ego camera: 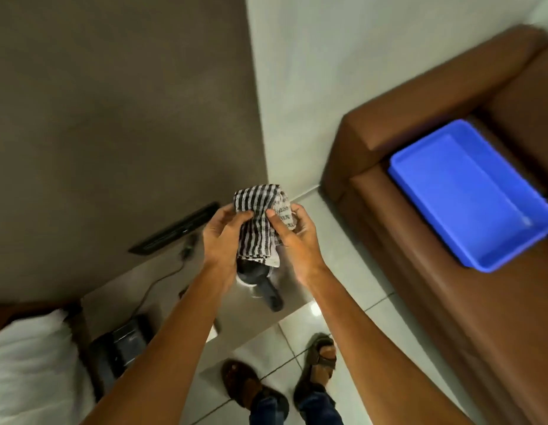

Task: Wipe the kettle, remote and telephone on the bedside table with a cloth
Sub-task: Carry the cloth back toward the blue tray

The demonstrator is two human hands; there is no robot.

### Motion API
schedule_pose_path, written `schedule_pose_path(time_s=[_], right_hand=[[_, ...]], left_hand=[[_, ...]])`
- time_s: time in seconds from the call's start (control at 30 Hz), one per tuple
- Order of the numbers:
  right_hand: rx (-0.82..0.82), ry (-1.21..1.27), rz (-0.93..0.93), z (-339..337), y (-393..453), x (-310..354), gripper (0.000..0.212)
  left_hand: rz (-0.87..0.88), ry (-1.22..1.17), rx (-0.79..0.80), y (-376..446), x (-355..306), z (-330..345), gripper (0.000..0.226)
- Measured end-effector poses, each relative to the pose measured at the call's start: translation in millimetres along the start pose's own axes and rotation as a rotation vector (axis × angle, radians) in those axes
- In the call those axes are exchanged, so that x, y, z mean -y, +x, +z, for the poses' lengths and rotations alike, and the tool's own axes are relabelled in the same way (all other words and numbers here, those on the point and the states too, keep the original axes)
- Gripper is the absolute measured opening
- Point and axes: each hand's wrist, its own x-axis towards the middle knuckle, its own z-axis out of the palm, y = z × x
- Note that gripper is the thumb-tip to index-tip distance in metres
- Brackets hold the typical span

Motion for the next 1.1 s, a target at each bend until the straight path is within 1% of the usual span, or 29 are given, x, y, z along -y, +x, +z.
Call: schedule_pose_path(time_s=[0.07, 0.13, 0.3, 0.4, 0.47, 0.57, 0.63, 0.7, 0.8, 0.9, 0.97, 1.0, 1.03, 1.1], right_hand=[[-0.073, -0.023, -0.064, -37.4, 4.4, 19.9, 0.034], [-0.161, -0.032, -0.087, -83.3, 8.1, 38.7, 0.033], [-0.381, 0.007, -0.093, -204.2, 17.9, 76.6, 0.032], [-0.571, 0.102, -0.099, -274.6, 26.9, 90.7, 0.026], [-0.712, 0.123, -0.117, -321.1, 33.2, 96.0, 0.021], [-0.921, -0.003, -0.096, -385.7, 39.2, 98.7, 0.022], [-1.034, -0.105, -0.037, -425.2, 43.5, 98.8, 0.03], [-1.103, -0.206, 0.055, -454.3, 46.3, 98.6, 0.038], [-1.129, -0.323, 0.174, -481.7, 51.1, 98.0, 0.035], [-1.085, -0.536, 0.198, -491.1, 58.5, 97.2, 0.031], [-1.021, -0.717, 0.206, -493.2, 63.4, 95.1, 0.033], [-0.973, -0.803, 0.218, -492.9, 65.9, 93.0, 0.039], [-0.925, -0.881, 0.24, -490.8, 69.2, 91.6, 0.05], [-0.81, -0.973, 0.292, -486.0, 76.7, 89.1, 0.081]], left_hand=[[0.018, 0.079, 0.052, 0.5, 8.1, 44.0, 0.028], [0.045, 0.185, 0.121, -1.6, 19.6, 91.6, 0.031], [0.215, 0.497, 0.334, -4.0, 58.4, 199.6, 0.023], [0.239, 0.625, 0.455, -6.0, 83.1, 248.8, 0.023], [0.24, 0.671, 0.506, -5.7, 97.5, 275.1, 0.022], [0.238, 0.707, 0.548, -4.4, 112.5, 305.4, 0.022], [0.243, 0.732, 0.57, -3.3, 121.0, 321.6, 0.022], [0.256, 0.763, 0.582, -2.3, 126.6, 333.9, 0.023], [0.278, 0.808, 0.603, -2.7, 134.6, 353.2, 0.024], [0.295, 0.836, 0.621, -6.6, 139.7, 370.9, 0.024], [0.313, 0.845, 0.639, -9.6, 142.1, 380.9, 0.023], [0.317, 0.85, 0.641, -10.9, 142.6, 384.7, 0.022], [0.324, 0.855, 0.649, -11.9, 142.4, 386.6, 0.021], [0.326, 0.867, 0.654, -15.4, 138.1, 388.9, 0.02]])
